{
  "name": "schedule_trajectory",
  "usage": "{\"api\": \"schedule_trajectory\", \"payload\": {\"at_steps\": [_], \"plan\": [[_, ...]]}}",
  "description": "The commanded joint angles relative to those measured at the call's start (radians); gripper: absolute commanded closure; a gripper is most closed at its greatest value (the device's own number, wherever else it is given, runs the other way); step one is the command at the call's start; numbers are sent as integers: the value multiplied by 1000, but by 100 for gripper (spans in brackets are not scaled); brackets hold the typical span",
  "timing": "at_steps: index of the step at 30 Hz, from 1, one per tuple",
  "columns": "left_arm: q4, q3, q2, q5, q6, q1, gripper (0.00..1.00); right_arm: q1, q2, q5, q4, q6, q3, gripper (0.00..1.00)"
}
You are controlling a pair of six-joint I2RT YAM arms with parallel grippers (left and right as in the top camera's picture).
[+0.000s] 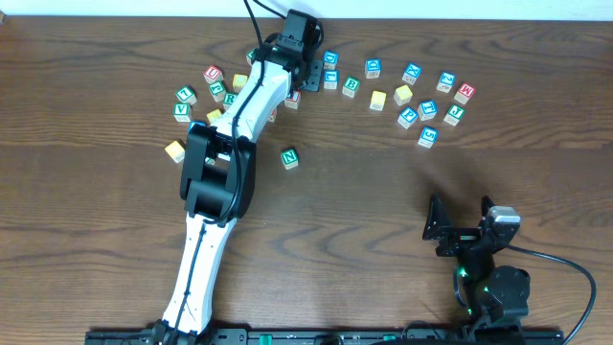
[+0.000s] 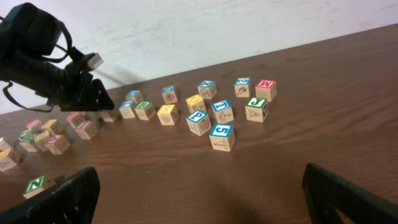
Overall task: Spell out NEURIPS
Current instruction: 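Move the left gripper to the red E block and grasp it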
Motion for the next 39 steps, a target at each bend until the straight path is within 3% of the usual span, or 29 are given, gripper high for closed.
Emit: {"api": "schedule_trajectory", "payload": {"at_steps": [1, 15, 21, 39], "plan": [[8, -7, 15, -13, -13, -4, 47, -10, -1, 5, -3, -4, -1, 1], [23, -11, 45, -13, -13, -4, 47, -10, -1, 5, -3, -4, -1, 1], [35, -11, 47, -13, -13, -4, 57, -10, -1, 5, -3, -4, -1, 1], [34, -10, 21, -13, -13, -4, 67, -10, -1, 5, -3, -4, -1, 1]]}}
